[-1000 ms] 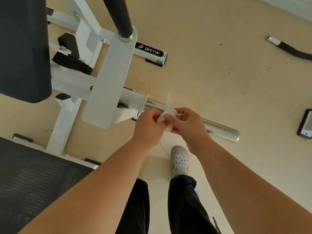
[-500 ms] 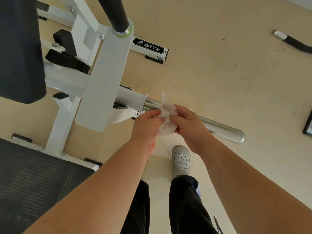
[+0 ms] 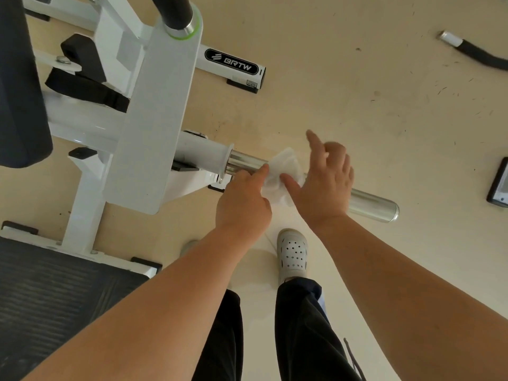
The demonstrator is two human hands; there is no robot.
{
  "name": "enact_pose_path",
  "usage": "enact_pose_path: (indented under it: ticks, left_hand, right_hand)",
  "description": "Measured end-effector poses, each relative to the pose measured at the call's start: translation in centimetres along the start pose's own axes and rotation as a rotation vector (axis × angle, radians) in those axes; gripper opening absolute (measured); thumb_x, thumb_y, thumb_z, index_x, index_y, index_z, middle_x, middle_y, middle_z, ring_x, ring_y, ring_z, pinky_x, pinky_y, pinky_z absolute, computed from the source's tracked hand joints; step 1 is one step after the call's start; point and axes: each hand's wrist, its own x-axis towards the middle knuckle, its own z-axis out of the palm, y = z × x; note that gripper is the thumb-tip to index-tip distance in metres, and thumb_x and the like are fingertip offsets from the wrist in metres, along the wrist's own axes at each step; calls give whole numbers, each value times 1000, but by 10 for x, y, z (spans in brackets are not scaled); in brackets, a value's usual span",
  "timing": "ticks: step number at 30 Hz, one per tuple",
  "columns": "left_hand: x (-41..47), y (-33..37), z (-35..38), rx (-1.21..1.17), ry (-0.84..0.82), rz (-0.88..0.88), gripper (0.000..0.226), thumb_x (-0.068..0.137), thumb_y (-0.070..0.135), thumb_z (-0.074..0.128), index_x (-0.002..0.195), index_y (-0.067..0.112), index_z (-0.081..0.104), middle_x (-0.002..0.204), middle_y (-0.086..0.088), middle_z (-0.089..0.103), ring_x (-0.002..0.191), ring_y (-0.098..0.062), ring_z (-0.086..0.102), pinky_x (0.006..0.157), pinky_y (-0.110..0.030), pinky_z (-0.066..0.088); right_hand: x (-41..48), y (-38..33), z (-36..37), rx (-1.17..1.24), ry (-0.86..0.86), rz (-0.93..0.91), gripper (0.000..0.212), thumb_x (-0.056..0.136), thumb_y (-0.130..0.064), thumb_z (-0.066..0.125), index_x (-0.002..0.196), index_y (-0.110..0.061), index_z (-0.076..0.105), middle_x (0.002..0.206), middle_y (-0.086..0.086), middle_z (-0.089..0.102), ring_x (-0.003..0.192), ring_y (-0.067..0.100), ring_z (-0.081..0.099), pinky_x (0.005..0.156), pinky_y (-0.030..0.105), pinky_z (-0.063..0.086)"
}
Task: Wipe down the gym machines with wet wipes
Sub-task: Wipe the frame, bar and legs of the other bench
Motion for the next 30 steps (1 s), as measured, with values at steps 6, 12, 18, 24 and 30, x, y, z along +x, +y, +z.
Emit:
enact_pose_path:
  ticks: [6,12,18,24,30]
  left_hand:
    - [-5,-11,-3,56,94,44,62,88,3,52,146,26,49,129,-4,52,113,-26,55,89,-40,50]
    - [-21,-28,-4,293,245,69,70,84,6,58,151,10,40,160,-6,33,116,-31,53,94,-43,48]
    - [-19,-33,-9,417,95,1,82,94,17,53,161,16,7,169,3,-13,118,-24,46,97,-38,43]
    - [-23,-28,-8,391,-21,-56,95,87,6,52,161,16,-5,161,7,-36,111,-20,45,95,-35,45]
    - [-21,-23,-6,333,-12,-55,94,87,2,52,161,16,-3,160,8,-38,117,-24,49,87,-34,51]
  right_hand:
    - [-22,9,25,-308,-254,-569,67,104,-31,51,159,-3,25,166,19,25,155,33,23,128,47,8]
    - [-18,-37,45,-405,-379,-463,76,106,-41,21,156,-1,-21,168,24,-12,157,40,-9,127,52,-8]
    - [-28,-39,57,-395,-332,-405,83,103,-54,20,158,-9,-23,169,19,-11,157,38,-7,126,55,-7]
    - [-67,72,22,-482,-302,-105,93,100,-70,15,155,-11,-31,169,18,-14,156,37,-13,123,59,-13]
    - [-65,57,19,-460,-334,99,106,96,-74,19,151,1,-32,165,29,-19,153,46,-19,124,59,-9]
